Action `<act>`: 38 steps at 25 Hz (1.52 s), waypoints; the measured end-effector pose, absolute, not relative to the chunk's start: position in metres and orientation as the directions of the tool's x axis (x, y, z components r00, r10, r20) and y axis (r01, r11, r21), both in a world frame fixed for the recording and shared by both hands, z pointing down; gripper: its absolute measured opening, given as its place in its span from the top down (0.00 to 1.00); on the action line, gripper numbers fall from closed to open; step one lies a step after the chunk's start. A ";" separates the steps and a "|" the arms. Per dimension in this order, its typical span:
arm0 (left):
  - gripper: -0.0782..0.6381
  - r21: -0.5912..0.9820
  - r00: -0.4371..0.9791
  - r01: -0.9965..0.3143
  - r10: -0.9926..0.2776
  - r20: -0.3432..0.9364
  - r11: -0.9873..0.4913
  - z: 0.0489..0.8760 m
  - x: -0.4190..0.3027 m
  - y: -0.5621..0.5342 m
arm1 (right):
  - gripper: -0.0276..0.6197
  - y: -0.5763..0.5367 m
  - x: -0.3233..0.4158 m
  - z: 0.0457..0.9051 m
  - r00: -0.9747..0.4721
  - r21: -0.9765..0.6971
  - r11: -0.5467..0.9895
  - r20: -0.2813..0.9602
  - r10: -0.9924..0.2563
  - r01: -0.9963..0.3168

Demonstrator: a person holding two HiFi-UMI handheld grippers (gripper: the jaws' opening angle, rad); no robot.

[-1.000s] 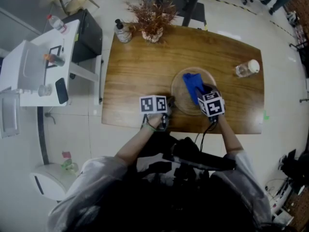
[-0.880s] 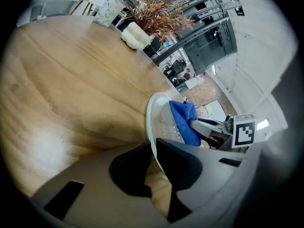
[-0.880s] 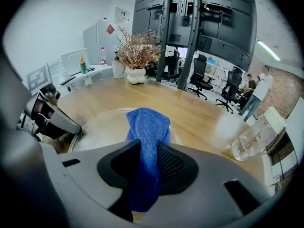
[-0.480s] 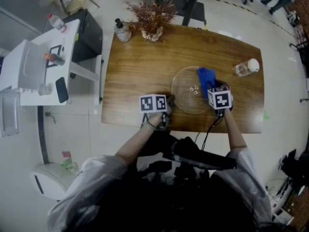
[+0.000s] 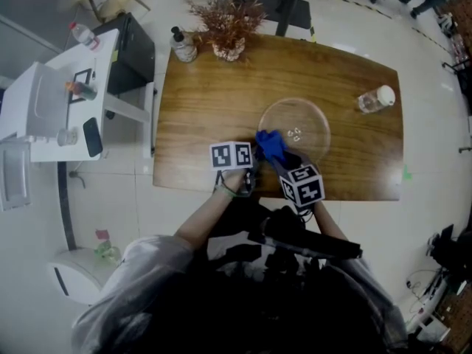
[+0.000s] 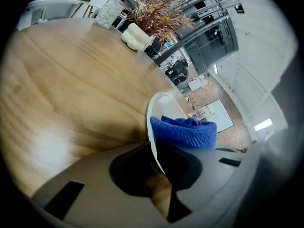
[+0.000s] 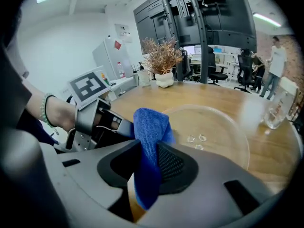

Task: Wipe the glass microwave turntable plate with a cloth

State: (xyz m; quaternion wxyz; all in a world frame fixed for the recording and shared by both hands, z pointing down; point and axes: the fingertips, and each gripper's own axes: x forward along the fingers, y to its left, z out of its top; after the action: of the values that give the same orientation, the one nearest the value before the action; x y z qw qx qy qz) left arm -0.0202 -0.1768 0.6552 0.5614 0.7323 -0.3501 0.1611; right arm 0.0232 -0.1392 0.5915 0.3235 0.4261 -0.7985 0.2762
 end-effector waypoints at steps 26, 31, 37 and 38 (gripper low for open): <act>0.84 0.705 0.702 -0.694 -0.352 0.619 -0.145 0.655 -0.019 -0.176 | 0.77 -0.196 0.206 0.610 -0.162 0.031 0.310 0.801 -0.577 -0.950; 0.84 0.708 0.705 -0.690 -0.359 0.612 -0.150 0.653 -0.019 -0.176 | 0.77 -0.205 0.217 0.611 -0.131 0.033 0.260 0.799 -0.587 -0.965; 0.84 0.703 0.695 -0.695 -0.389 0.605 -0.150 0.652 -0.019 -0.177 | 0.77 -0.197 0.208 0.603 -0.094 0.033 0.185 0.765 -0.637 -0.982; 0.84 0.709 0.700 -0.688 -0.400 0.591 -0.154 0.650 -0.019 -0.175 | 0.77 -0.193 0.205 0.599 -0.097 0.015 0.164 0.755 -0.648 -0.986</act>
State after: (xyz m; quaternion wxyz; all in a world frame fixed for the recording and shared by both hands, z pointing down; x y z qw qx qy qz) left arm -0.0191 -0.1750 0.6496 0.5390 0.7480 -0.3637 0.1332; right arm 0.2048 -0.1935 0.5993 0.3211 0.5904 -0.6921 0.2632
